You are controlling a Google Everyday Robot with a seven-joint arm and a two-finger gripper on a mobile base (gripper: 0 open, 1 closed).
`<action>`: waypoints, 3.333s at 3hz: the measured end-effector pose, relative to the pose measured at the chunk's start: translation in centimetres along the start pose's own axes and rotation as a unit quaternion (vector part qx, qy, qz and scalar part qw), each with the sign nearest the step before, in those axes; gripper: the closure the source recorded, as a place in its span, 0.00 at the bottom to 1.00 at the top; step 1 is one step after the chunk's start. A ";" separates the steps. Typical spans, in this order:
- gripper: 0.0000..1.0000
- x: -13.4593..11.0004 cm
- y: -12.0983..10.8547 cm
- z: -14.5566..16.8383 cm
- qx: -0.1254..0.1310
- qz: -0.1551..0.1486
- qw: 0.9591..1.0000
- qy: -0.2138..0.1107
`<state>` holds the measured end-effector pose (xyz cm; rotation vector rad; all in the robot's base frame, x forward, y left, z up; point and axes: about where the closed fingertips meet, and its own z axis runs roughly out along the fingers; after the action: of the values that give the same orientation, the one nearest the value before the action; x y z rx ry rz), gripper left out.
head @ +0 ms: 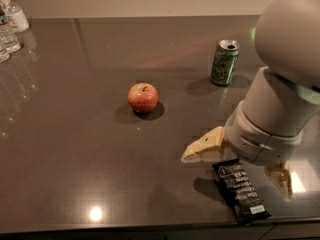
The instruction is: Pick rxbar chocolate
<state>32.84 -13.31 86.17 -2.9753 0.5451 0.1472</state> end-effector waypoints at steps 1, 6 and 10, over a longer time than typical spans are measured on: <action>0.00 0.4 1.0 1.2 -0.031 -0.012 0.999 0.003; 0.00 1.0 2.2 2.8 -0.037 -0.026 0.999 -0.024; 0.64 1.0 2.4 3.2 -0.065 -0.029 0.997 -0.024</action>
Offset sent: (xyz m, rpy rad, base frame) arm -0.0059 -0.0298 -0.0338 -0.1115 0.0855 0.0786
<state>32.65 -15.41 82.65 -3.1005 0.4601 0.2585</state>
